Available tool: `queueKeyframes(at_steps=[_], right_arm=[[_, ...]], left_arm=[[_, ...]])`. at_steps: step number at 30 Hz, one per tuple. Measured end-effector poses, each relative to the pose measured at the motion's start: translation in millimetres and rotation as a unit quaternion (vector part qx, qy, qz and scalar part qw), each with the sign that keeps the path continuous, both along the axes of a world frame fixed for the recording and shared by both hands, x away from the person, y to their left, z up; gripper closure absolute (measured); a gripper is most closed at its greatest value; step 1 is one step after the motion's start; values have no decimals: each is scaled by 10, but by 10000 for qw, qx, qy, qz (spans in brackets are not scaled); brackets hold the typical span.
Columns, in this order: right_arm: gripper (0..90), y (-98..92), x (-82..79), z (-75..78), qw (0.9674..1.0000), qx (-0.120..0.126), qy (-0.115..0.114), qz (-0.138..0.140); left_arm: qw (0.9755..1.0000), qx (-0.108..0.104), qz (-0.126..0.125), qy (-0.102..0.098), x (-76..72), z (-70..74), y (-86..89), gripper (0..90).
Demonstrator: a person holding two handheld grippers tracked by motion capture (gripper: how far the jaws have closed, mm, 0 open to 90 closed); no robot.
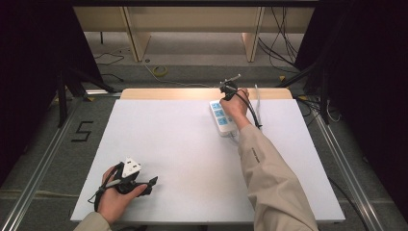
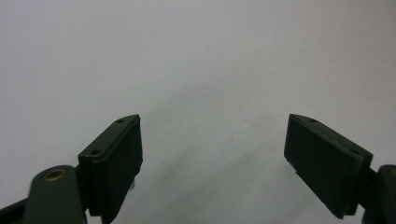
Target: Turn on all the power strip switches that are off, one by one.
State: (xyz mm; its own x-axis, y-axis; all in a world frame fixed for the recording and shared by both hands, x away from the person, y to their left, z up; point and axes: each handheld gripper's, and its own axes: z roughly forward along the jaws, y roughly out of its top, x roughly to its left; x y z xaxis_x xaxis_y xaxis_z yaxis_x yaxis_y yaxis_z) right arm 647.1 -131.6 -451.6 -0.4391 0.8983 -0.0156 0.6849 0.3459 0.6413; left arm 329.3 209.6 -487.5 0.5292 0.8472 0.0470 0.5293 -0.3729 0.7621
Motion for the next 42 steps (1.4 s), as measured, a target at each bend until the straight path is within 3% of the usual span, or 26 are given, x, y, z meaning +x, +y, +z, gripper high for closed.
queueKeyframes(at_steps=[20, 26, 30, 42], right_arm=[[900, 4, 0, -7, 9999, -71, 19, -75], [900, -69, -29, 23, 9999, 10, 64, -103], [900, -170, -93, 113, 9998, 178, -50, -105], [871, -232, -470, 204, 9995, 183, -62, 254]], left_arm=[[10000, -21, 43, 2, -16, 2, 12, 194], [10000, -17, 51, -3, -19, 4, 14, 194], [10000, 26, 12, 1, -20, 9, 2, 194], [10000, 48, 0, -18, -12, 8, -17, 193]])
